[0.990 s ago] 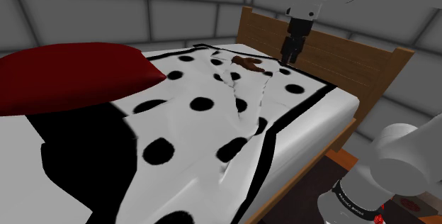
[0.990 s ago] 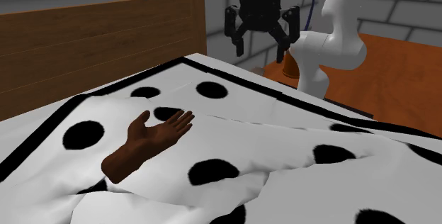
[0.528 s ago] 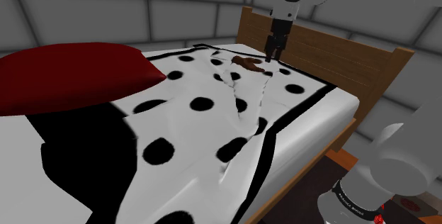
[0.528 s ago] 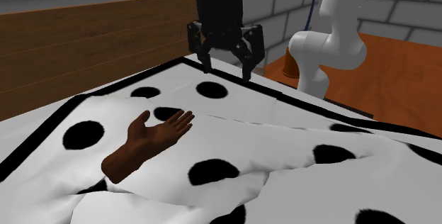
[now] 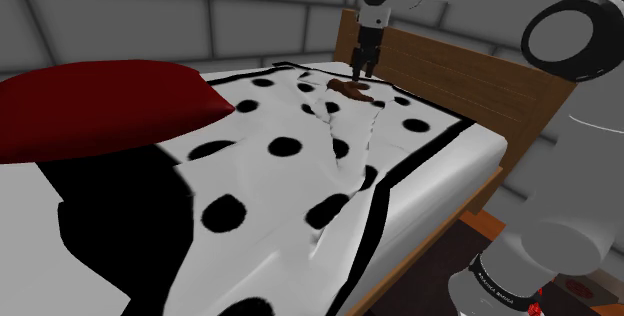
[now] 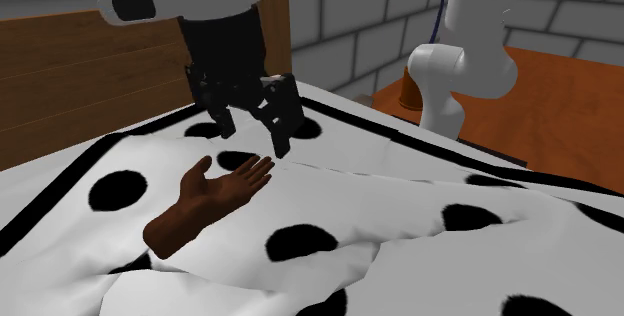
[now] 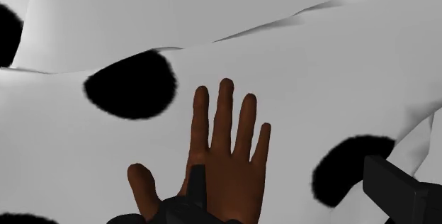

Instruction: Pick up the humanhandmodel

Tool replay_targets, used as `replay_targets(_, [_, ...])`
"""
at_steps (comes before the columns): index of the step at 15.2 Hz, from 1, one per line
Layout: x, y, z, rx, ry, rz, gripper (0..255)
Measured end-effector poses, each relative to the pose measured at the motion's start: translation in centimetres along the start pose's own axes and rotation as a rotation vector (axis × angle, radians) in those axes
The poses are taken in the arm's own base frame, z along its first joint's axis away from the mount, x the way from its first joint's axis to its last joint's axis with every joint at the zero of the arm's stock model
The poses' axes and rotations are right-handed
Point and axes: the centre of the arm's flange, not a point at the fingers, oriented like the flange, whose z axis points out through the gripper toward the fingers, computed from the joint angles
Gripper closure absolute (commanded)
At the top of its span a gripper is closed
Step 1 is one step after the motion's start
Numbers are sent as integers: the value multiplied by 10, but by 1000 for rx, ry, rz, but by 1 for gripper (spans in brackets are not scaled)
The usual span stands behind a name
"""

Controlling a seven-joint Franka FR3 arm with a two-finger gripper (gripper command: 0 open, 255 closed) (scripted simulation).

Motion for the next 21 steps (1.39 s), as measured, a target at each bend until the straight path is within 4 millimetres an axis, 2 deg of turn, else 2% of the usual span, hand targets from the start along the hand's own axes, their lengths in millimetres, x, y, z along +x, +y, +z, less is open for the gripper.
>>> replay_targets(7, [82, 35, 13, -15, -10, -20, 0])
replay_targets(15, [91, 39, 51, -16, -11, -23, 0])
replay_targets(16, [91, 39, 52, -17, -11, -23, 255])
replay_targets(21, [92, 40, 54, -17, -9, -23, 255])
